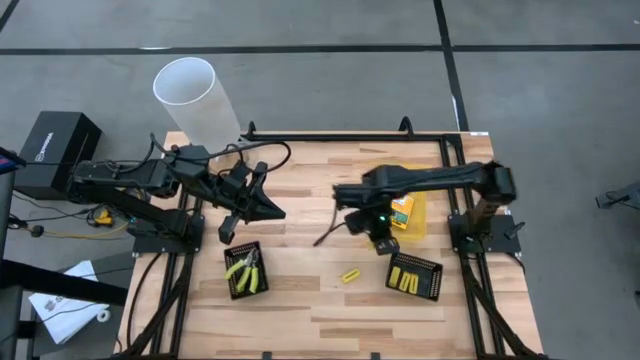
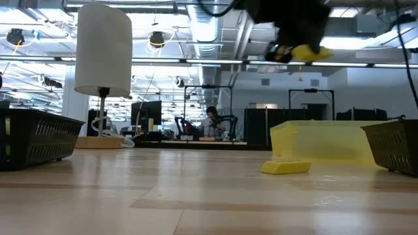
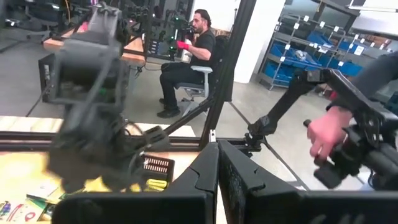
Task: Pick & Place School Supplies
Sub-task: Put the eraser into the right black bin
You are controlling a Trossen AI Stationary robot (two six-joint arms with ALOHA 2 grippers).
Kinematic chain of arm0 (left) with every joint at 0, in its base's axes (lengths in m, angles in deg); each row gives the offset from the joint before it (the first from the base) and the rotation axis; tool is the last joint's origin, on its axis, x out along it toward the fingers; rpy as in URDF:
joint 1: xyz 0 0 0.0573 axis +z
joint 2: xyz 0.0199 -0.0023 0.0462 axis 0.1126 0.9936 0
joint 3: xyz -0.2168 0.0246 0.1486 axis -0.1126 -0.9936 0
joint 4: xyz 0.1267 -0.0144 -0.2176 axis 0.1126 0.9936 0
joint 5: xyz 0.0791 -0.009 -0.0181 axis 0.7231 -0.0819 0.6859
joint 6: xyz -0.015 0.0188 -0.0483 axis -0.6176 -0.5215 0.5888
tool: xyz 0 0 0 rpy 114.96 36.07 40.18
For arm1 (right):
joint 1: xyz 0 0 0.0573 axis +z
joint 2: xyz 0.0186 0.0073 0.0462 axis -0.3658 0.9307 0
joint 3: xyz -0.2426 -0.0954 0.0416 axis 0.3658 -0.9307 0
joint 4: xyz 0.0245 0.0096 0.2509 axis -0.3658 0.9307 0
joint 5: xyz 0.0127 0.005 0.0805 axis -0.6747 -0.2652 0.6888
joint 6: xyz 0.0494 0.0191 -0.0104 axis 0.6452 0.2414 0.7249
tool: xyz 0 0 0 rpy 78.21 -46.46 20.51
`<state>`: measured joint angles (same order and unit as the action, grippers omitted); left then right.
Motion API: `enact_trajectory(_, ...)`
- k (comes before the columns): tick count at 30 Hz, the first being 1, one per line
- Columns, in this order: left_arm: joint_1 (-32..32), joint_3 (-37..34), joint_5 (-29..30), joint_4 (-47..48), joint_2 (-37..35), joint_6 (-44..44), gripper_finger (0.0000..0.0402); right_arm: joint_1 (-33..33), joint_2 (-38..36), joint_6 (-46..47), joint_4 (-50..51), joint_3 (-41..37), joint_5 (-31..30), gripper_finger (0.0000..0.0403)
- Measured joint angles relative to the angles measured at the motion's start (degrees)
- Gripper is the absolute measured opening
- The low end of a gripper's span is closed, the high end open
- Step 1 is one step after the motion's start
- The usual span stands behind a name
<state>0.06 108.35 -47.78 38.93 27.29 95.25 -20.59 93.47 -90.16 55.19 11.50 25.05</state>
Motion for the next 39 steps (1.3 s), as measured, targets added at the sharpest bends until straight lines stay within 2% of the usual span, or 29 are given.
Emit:
enact_trajectory(4, 0.2, -1.4, -0.1, -0.3, 0.0, 0.0, 0.0001, 4.1, -8.1, 11.2, -5.7, -9.5, 0.2, 0.0023)
enact_trajectory(9, 0.2, -4.8, -0.2, -0.8, 0.0, 0.4, 0.0001, 10.7, -16.8, 28.5, -17.8, -22.5, -0.8, 0.0023)
enact_trajectory(16, 0.2, -9.1, -0.2, -5.7, 0.0, 1.6, 0.0001, 18.8, -22.1, 46.9, -31.2, -37.7, -3.4, 0.0023)
enact_trajectory(24, 0.2, -10.8, -0.2, -6.9, 0.0, 2.3, 0.0001, 24.3, -21.5, 57.1, -43.7, -49.0, -5.0, 0.0023)
enact_trajectory(31, 0.2, -11.0, -0.2, -7.3, 0.0, 3.5, 0.0001, 23.6, -21.7, 59.5, -46.3, -51.7, -7.3, 0.0026)
enact_trajectory(33, 0.2, -11.0, -0.2, -7.3, 0.0, 3.5, 0.0002, 23.0, -21.7, 59.8, -46.4, -51.7, -7.4, 0.0052)
enact_trajectory(39, 0.2, -11.0, 1.1, -7.4, 0.0, 4.6, 0.0014, 20.7, -21.7, 60.7, -46.5, -51.7, -6.2, 0.0174)
